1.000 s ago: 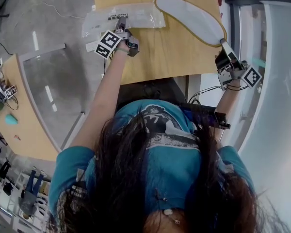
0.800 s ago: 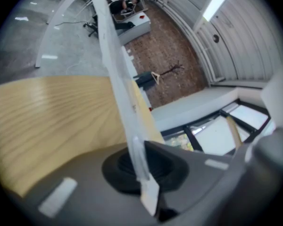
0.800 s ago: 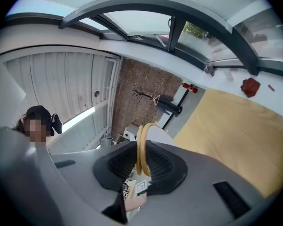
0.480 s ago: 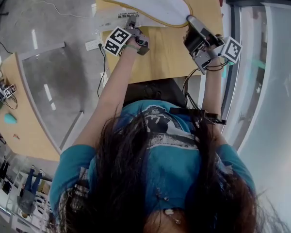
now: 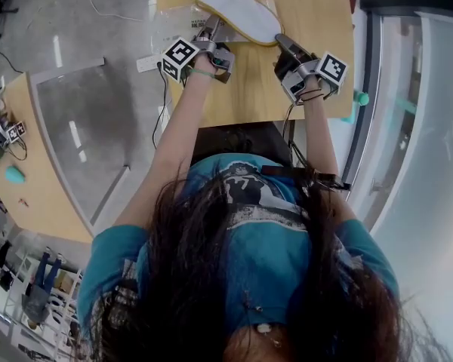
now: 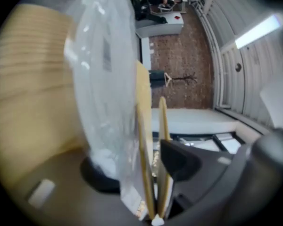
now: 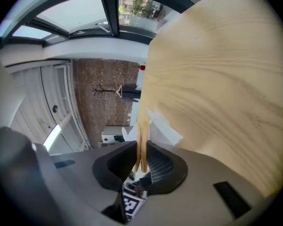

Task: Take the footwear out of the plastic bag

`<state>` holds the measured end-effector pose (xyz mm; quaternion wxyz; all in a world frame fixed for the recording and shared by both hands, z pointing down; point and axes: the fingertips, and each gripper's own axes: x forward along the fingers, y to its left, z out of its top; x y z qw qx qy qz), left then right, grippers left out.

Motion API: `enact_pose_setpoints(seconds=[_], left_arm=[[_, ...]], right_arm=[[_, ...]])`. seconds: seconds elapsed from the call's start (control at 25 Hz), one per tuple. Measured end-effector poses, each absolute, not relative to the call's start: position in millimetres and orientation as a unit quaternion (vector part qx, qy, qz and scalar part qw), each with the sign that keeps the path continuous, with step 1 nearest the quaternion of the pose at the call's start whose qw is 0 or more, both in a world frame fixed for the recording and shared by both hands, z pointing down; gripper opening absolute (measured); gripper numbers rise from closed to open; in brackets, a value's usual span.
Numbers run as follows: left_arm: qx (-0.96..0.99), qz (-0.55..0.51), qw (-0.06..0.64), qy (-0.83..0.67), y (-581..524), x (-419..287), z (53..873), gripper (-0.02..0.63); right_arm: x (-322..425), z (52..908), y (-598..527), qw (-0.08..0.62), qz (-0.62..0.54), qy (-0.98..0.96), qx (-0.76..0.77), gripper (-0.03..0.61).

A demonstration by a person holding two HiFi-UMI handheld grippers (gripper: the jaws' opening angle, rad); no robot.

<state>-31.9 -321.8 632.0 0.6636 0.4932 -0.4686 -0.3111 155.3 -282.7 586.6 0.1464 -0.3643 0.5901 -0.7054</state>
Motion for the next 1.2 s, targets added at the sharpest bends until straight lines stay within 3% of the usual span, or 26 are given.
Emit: enact_pose_setpoints(seconds=[0.12,0.2,0.52,0.68,0.8,0.92,1.04,1.2], left_arm=[[0.487,-0.307,0.67,-0.468,-321,-36,625,0.313],[0.474,-0.291,0.681,-0.476,-316,-37,624,0.344],[0.43,-0.275,0.738,-0.442,-272,-28,607,0.359],[0.517,-0.227,0.7,-0.437,-256,-18,591,0.357],[0.551,-0.19,0.686,-0.436,-244,-3,586,0.359],[0.562,-0.19,0.674,-0.441,-234,5,578,0.357],[0.593,-0.179,0.647,-0.445,-226,6,567,0.357],[0.625,-0.168,0.61,-0.457,-211,-6,555,0.357]], right_arm=[[153,605,-278,0.11,-0.705,0.59,-0.378,0.067],[152,615,-274,0.083,-0.699,0.594,-0.389,0.067],[155,631,-273,0.037,-0.674,0.607,-0.42,0.067],[151,623,-271,0.029,-0.661,0.639,-0.393,0.072],[155,621,-265,-0.017,-0.63,0.668,-0.397,0.157],[170,617,-262,-0.07,-0.581,0.685,-0.434,0.201],[187,603,-266,-0.088,-0.526,0.698,-0.478,0.206],[176,573,-265,-0.064,-0.497,0.733,-0.46,0.205]])
